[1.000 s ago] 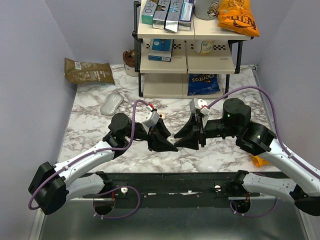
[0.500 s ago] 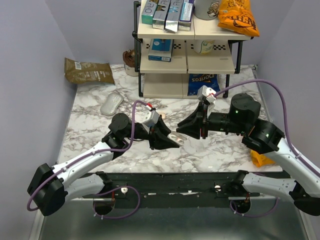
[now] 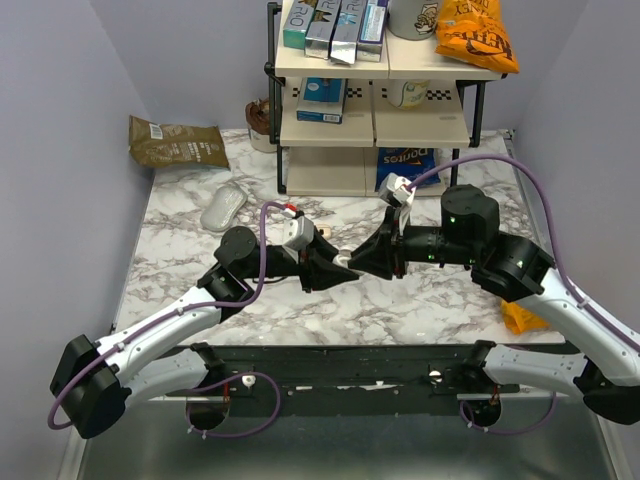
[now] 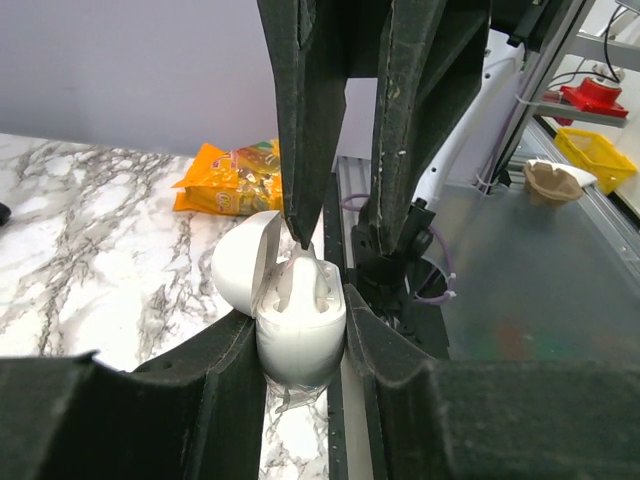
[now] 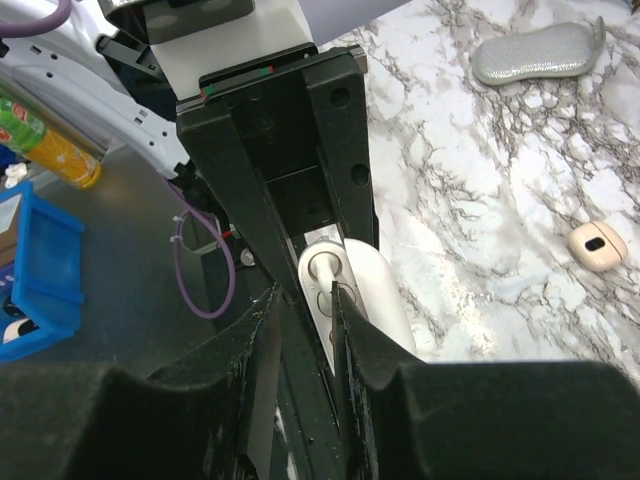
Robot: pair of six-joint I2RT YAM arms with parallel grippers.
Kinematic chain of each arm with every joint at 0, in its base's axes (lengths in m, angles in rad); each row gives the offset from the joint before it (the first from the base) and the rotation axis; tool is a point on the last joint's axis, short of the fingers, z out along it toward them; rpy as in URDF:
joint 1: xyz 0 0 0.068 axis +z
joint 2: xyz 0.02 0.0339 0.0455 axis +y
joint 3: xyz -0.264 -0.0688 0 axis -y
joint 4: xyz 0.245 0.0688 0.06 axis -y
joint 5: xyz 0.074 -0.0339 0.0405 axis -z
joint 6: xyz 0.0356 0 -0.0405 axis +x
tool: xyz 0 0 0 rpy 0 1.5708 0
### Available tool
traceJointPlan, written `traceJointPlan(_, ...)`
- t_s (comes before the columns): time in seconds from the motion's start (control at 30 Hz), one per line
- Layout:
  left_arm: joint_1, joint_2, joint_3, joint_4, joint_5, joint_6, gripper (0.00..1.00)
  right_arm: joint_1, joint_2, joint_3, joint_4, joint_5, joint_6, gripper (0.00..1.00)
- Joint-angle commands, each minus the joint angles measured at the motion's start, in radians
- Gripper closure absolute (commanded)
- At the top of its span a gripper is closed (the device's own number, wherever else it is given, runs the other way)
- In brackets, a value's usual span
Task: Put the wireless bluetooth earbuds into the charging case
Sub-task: Insert the left earbud into the left side groove of the charging case.
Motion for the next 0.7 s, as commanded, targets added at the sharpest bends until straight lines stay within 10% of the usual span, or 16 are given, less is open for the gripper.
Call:
traceJointPlan(0.0, -0.003, -0.021, 0.021, 0.012, -0.036, 0.022, 1.00, 0.007, 0.009, 0.012, -0.031, 0.033, 0.007, 0.66)
traceJointPlan(0.67, -0.009, -0.016, 0.018, 0.037, -0.036, 0.014, 1.00, 0.011, 0.039, -0.003, -0.028, 0.068, -0.019, 0.87)
